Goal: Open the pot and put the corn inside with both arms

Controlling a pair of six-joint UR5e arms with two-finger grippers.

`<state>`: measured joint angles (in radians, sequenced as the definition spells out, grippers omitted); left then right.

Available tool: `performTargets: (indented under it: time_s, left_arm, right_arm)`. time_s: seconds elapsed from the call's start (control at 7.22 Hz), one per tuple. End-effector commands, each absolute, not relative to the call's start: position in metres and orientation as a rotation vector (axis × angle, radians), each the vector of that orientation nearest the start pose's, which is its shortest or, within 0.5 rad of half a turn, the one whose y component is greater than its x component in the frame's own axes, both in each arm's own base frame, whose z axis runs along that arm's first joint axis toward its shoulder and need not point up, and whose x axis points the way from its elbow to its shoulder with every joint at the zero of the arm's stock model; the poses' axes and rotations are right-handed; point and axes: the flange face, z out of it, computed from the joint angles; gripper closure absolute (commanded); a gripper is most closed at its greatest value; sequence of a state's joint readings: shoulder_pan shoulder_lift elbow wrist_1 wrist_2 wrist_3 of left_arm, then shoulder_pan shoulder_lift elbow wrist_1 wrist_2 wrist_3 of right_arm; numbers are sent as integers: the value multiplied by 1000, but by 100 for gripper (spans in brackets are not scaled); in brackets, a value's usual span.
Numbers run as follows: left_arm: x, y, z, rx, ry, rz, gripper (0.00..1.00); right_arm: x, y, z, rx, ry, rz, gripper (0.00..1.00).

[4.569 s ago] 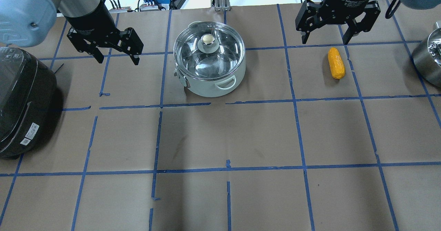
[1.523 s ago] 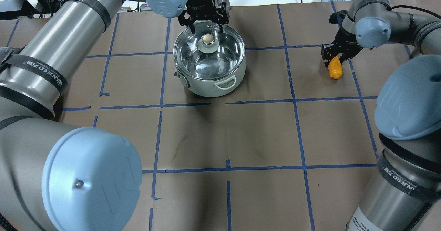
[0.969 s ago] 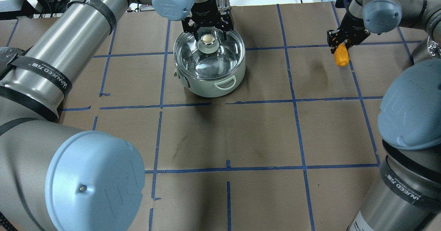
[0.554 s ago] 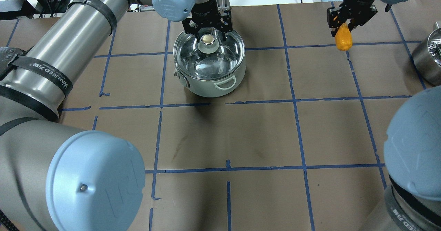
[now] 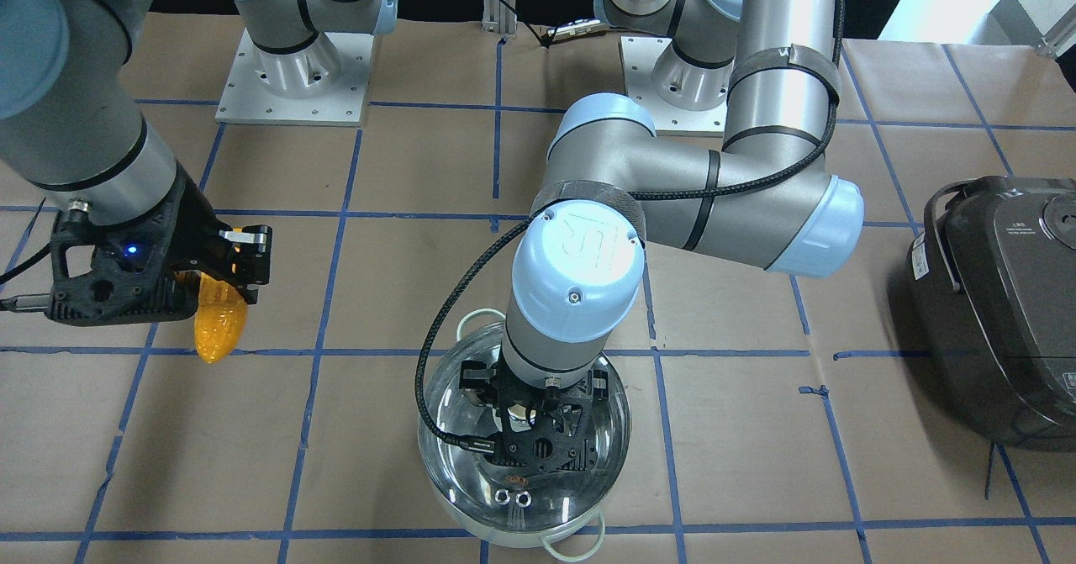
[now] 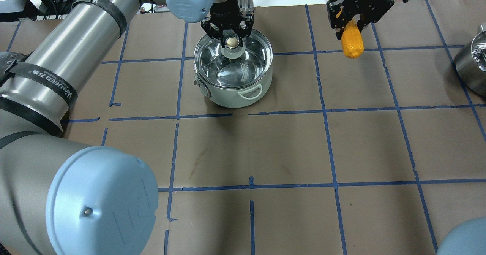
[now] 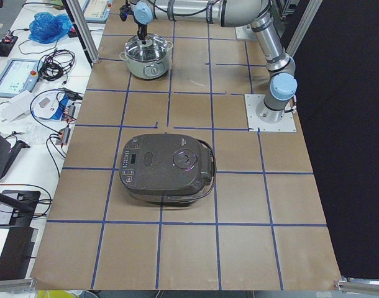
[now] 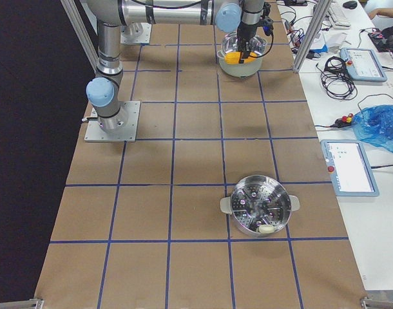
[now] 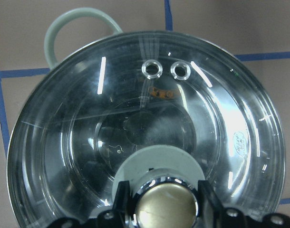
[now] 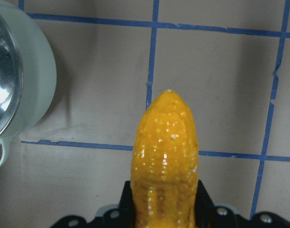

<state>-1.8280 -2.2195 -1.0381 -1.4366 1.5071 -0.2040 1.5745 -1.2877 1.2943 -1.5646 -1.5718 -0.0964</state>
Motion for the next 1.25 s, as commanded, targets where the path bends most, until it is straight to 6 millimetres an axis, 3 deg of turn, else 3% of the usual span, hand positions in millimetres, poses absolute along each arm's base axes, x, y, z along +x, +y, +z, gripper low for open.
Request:
performTargets:
  time_s: [0.0, 0.14, 0.28, 0.42, 0.55, 0.69, 0.83, 0.97, 1.11]
  left_arm:
    - [-312, -669, 419, 87, 3200, -6, 99]
    - [-279, -659, 454, 40, 3195, 7, 99]
    - [-222, -657, 486, 52, 3195, 2, 99]
    - [-162, -660, 494, 32, 3193, 12, 99]
    - [-110, -667, 489, -42, 3194, 39, 99]
    - [-63, -671, 472, -129, 3199, 86, 99]
    - [-32, -670, 444, -62, 3205, 153, 99]
    - [-13, -673, 414, -80, 3207, 129, 99]
    - [-10, -679, 365, -76, 3209, 64, 99]
  right_arm:
    - [146, -604, 475, -123, 3129, -7, 93]
    - [161, -604, 479, -28, 3109, -24, 92]
    - [192, -612, 477, 18, 3067, -60, 92]
    - [222, -641, 460, -45, 3062, -81, 92]
    - [293, -656, 435, -148, 3074, -71, 92]
    - [338, -678, 403, -151, 3124, -69, 92]
    - [367, -689, 373, -146, 3120, -49, 92]
    - [388, -694, 354, -106, 3107, -99, 92]
    - [405, -695, 323, -56, 3114, -67, 90]
